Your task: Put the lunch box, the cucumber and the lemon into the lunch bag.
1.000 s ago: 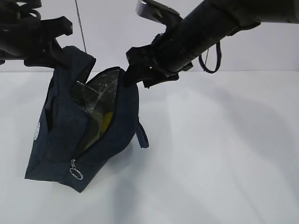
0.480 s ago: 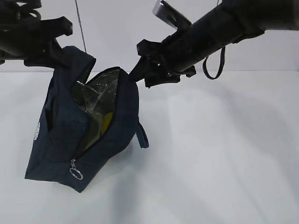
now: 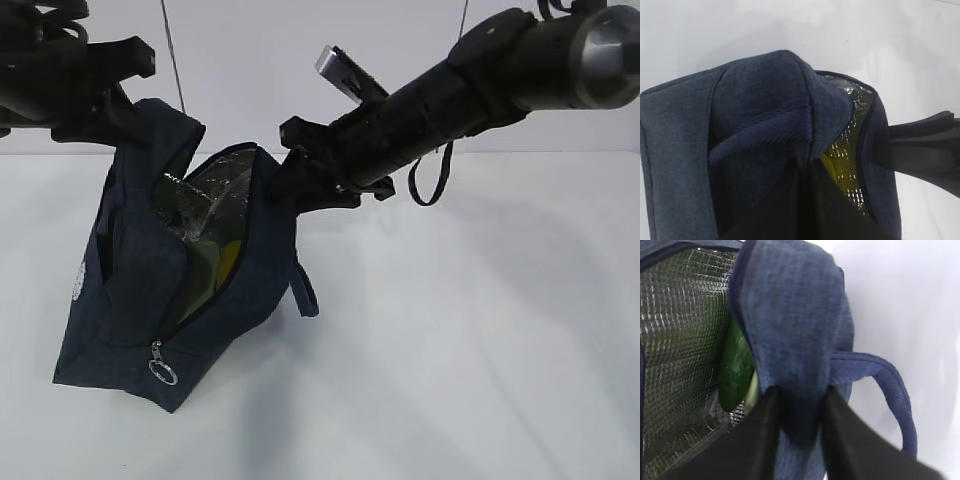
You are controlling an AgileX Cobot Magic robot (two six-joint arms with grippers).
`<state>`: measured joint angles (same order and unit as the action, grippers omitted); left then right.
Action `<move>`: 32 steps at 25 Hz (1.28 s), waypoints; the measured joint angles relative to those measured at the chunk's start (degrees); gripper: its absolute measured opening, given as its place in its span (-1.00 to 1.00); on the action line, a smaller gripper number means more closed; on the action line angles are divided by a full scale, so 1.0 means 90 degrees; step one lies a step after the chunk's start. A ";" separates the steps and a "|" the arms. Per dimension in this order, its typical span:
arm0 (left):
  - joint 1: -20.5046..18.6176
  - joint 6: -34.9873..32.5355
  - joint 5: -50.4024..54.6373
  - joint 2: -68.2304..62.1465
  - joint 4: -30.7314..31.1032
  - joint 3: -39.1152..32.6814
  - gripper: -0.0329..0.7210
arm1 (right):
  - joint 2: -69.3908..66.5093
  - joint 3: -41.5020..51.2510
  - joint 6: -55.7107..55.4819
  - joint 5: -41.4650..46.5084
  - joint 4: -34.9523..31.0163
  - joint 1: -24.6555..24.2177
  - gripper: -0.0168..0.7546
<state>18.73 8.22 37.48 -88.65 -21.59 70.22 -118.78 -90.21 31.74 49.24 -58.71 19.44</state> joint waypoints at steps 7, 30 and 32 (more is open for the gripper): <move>0.0000 -0.0062 0.0000 0.0000 0.0014 0.0000 -0.92 | -0.0161 0.0000 0.0357 0.0136 -0.0511 0.0000 -0.74; 0.0618 -0.0647 -0.0201 -0.0004 -0.0975 0.0000 -0.92 | 0.1270 0.0000 -0.0699 0.0952 0.1462 -0.0267 -0.93; 0.0687 -0.0647 -0.0249 -0.0077 -0.1101 0.0000 -0.92 | 0.1374 0.0000 -0.0831 0.1027 0.1773 -0.0267 -0.93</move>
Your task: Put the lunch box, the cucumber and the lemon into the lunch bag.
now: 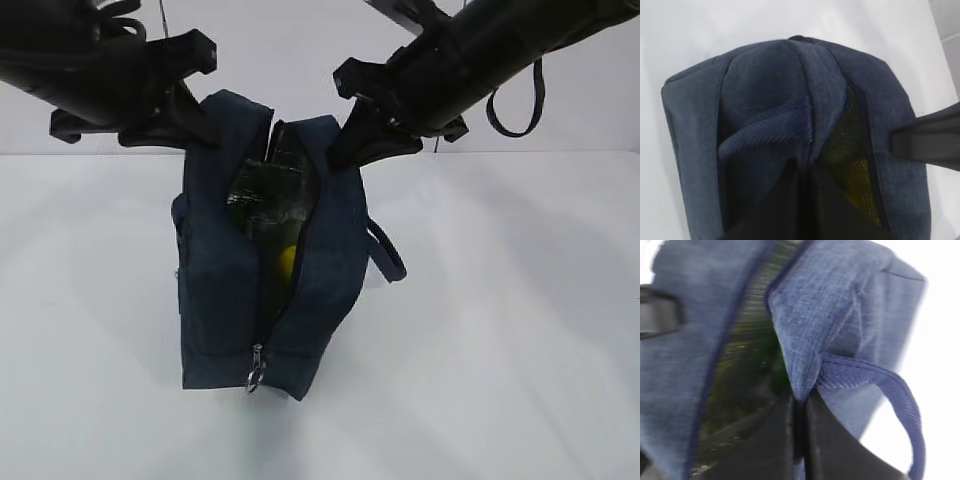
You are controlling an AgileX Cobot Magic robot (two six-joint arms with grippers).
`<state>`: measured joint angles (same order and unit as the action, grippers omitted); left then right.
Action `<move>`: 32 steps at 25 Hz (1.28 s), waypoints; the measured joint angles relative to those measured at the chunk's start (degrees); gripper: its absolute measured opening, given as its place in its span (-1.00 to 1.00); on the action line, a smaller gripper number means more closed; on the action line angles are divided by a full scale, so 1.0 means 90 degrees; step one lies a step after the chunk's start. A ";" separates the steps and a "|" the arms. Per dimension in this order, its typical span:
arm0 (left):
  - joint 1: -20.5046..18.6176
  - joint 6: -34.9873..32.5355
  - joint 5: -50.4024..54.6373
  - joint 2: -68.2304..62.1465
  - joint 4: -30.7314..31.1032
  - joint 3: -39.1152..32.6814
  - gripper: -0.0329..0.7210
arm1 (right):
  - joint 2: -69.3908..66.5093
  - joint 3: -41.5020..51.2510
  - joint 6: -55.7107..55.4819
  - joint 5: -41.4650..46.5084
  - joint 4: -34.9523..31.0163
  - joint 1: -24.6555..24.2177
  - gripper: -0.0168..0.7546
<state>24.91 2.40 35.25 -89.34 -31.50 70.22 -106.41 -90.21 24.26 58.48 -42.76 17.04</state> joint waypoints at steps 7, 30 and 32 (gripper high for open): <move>0.0243 -0.0026 -0.0263 -0.0384 -0.0232 0.0000 -0.92 | 0.0133 0.0000 -0.0146 0.0097 0.0388 0.0000 -0.93; 0.0276 -0.0267 -0.0898 -0.0699 -0.0442 0.0000 -0.28 | 0.0186 0.0000 -0.0195 -0.0267 0.0924 0.0000 0.07; 0.0276 -0.0267 -0.0878 -0.0699 -0.0442 0.0000 0.07 | 0.0199 0.0000 -0.0195 -0.0267 0.0924 0.0000 0.34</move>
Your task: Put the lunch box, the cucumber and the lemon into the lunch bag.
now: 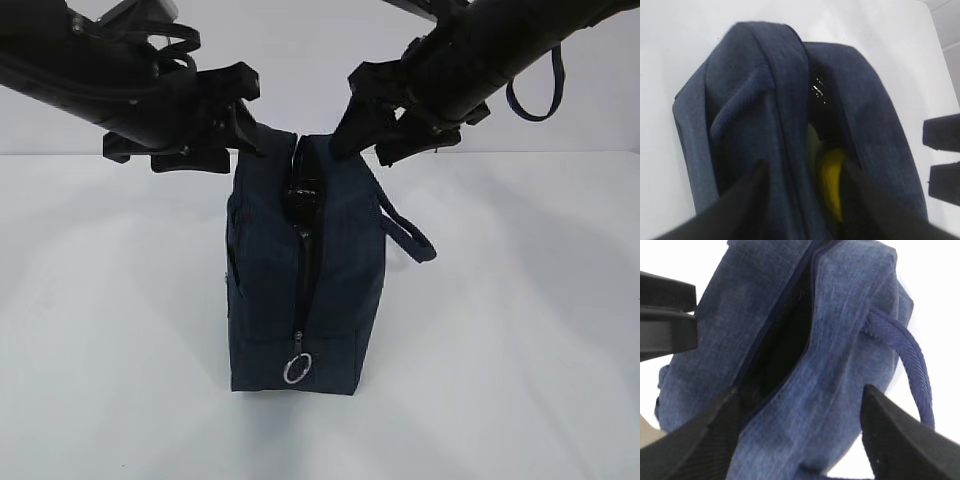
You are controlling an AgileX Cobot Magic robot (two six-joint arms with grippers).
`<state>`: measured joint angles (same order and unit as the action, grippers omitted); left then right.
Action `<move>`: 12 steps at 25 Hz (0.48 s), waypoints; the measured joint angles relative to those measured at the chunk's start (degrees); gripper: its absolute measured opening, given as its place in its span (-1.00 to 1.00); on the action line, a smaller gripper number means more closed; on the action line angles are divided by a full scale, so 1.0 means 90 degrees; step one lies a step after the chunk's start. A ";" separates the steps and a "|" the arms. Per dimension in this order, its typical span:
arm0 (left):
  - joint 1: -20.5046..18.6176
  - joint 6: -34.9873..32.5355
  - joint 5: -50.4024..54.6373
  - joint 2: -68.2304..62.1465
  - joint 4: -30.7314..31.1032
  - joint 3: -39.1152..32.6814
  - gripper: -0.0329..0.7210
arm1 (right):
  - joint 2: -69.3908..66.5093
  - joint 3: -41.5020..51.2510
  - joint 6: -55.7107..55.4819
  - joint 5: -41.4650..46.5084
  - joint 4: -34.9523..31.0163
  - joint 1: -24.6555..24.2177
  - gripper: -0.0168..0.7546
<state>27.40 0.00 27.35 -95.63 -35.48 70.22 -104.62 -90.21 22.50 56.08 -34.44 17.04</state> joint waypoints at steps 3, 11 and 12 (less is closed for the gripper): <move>0.0000 0.0000 0.0130 0.0000 0.0029 0.0000 0.31 | -0.0001 -0.0052 0.0000 0.0078 0.0074 0.0000 0.50; 0.0000 0.0000 0.0748 0.1111 0.1121 0.0000 0.38 | 0.0023 -0.0669 -0.0605 0.1411 0.0861 0.0000 0.54; 0.0000 0.0000 0.0963 0.1296 0.1289 0.0000 0.38 | 0.0040 -0.0697 -0.0685 0.1488 0.0947 0.0000 0.54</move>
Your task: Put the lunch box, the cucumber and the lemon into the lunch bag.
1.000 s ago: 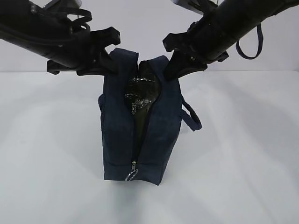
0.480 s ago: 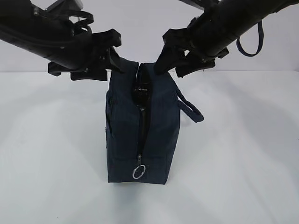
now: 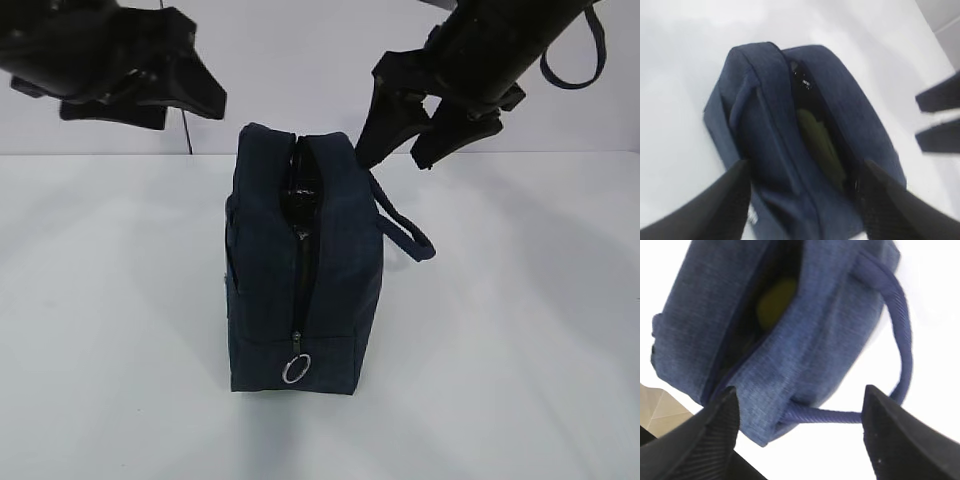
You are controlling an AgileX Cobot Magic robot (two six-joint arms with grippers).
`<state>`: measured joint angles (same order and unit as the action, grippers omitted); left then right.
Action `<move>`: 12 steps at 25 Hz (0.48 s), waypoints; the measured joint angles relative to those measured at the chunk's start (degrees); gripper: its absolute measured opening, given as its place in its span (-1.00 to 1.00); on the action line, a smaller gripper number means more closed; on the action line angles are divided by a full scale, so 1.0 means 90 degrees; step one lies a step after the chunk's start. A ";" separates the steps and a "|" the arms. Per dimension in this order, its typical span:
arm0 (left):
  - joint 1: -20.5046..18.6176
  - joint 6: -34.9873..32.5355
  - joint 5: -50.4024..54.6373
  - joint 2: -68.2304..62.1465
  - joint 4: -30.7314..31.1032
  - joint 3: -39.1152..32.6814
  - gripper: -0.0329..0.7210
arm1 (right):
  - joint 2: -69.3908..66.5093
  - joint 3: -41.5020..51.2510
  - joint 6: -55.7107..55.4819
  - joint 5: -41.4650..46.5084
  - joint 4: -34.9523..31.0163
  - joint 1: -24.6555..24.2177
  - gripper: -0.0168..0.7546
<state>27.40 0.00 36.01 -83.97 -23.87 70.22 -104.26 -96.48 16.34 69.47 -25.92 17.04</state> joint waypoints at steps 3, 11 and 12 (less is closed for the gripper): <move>0.0000 0.0000 0.0846 0.0400 0.0549 0.0012 0.33 | 0.0050 -0.0001 -0.0226 0.0077 0.0192 0.0000 0.54; 0.0000 0.0124 0.2951 0.0998 0.0963 0.0024 0.25 | 0.0959 -0.0001 -0.0619 0.0127 0.0703 0.0189 0.52; 0.0000 0.0171 0.3083 0.1089 0.0976 0.0024 0.24 | 0.1156 0.0034 -0.0652 0.0130 0.0735 0.0228 0.50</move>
<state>27.40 1.54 63.76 -74.17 -15.09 70.44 -93.86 -96.17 10.47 70.64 -19.31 19.09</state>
